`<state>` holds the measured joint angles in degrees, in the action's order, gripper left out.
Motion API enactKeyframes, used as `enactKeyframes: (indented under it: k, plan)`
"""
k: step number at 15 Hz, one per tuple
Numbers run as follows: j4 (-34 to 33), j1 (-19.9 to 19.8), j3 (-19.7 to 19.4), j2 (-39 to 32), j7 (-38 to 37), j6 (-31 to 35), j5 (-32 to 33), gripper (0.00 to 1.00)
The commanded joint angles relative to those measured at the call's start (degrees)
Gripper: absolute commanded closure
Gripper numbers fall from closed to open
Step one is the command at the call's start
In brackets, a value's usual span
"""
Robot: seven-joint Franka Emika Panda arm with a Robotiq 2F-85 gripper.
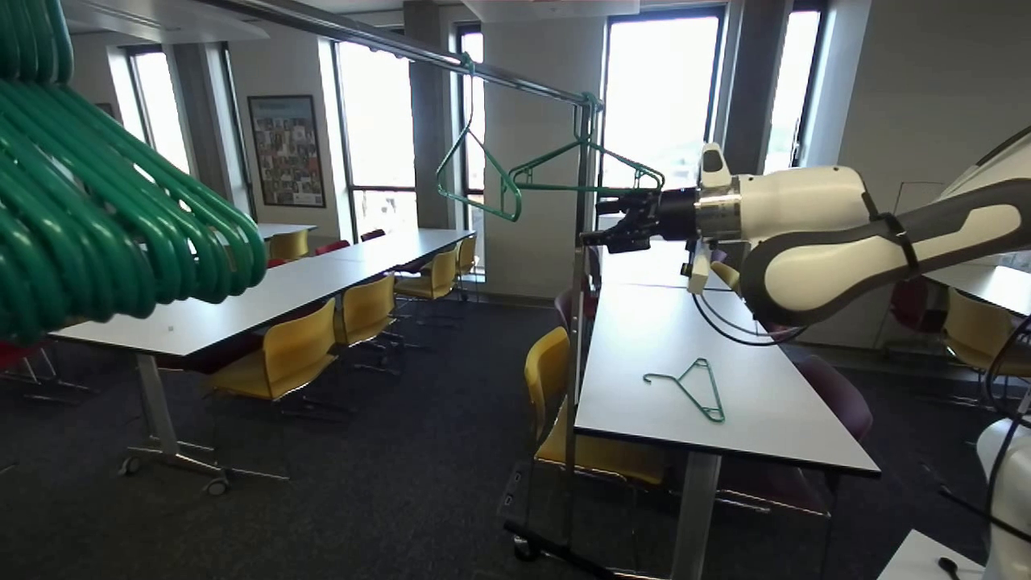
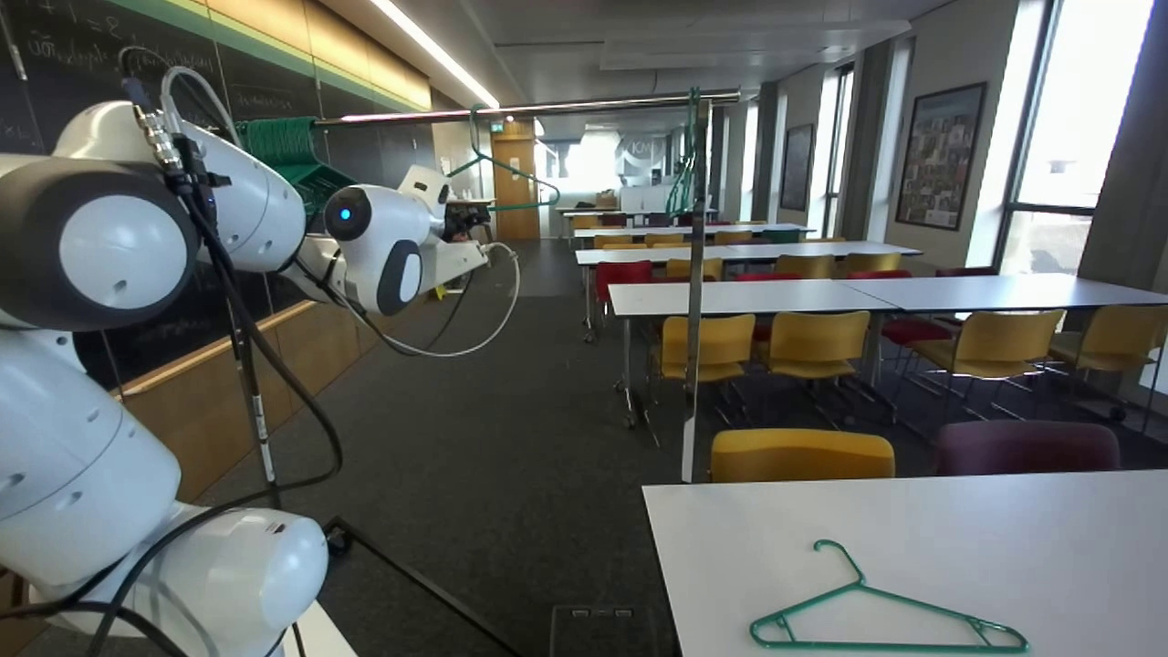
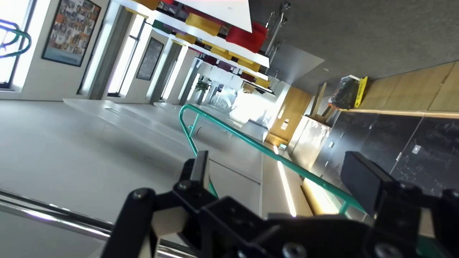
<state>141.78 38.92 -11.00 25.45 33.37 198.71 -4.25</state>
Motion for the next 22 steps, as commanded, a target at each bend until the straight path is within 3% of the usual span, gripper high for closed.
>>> enactKeyframes:
  k: [1,6,7,9,14,17,22]
  plan:
    - [0.0,0.6,0.0,0.5,-0.1,-0.1,0.0,0.00]
    - [0.2,1.5,-0.2,0.6,-0.2,-0.1,0.0,0.00]
    - [-0.6,3.3,-0.9,0.3,-1.4,-0.2,-0.2,0.00]
    - [-2.1,7.3,-2.1,-0.3,-3.5,-0.3,0.3,0.00]
    - [-6.1,24.1,-9.5,-1.8,-8.7,-0.3,2.7,0.00]
    - [-7.5,30.6,-13.7,-2.6,-9.4,-0.3,3.5,0.00]
    - [-10.7,16.5,-5.8,-11.5,-6.2,-0.3,-3.8,0.00]
